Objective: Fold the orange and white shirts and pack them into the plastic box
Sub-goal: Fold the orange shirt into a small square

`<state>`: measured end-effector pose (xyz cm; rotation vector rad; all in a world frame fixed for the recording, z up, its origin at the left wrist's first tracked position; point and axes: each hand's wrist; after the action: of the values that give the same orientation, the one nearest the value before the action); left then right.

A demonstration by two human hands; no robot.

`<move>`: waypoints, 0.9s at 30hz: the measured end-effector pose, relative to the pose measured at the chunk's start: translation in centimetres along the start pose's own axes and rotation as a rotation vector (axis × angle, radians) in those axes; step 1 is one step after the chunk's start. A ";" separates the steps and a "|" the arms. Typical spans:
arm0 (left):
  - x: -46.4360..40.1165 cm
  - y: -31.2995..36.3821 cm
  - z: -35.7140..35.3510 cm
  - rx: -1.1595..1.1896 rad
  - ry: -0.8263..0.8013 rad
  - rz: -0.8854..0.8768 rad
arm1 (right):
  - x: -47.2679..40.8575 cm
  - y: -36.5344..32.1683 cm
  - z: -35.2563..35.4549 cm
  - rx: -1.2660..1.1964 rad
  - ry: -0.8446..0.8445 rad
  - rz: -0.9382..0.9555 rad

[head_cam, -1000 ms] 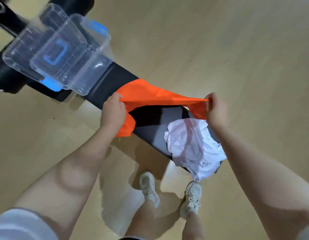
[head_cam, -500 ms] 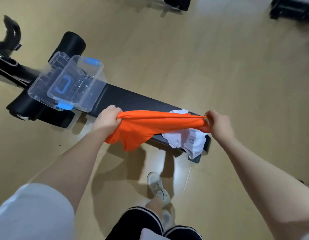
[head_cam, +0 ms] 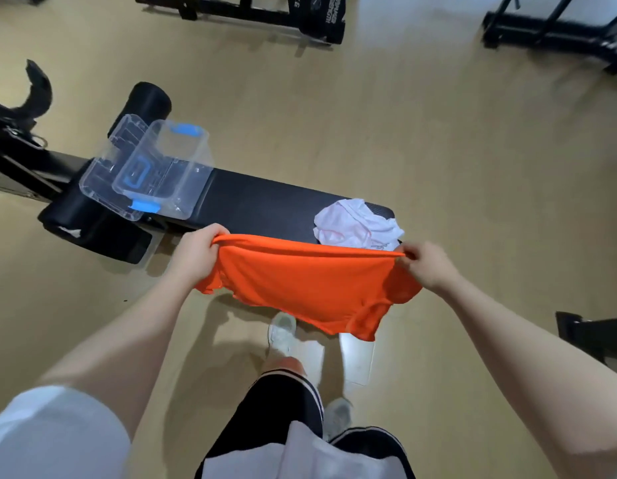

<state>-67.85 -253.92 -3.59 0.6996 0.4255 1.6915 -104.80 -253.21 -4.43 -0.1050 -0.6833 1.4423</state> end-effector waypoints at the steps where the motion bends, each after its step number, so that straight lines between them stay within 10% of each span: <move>1: -0.8 0.0 -0.1 -0.010 0.006 -0.007 | -0.7 -0.2 -0.3 0.013 0.032 -0.005; 27: -45.1 -7.8 -17.3 -0.329 -0.204 -0.001 | -41.9 4.4 -10.8 0.210 0.085 -0.460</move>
<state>-67.78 -294.13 -31.36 0.6188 0.0023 1.6196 -102.35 -287.92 -30.49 0.1467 -0.4447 1.0505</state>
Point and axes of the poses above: each hand's wrist, its own x-axis away from the middle knuckle, its own z-axis out of the back of the hand, y = z × x, and after that the axes turned 6 degrees about x, right-handed
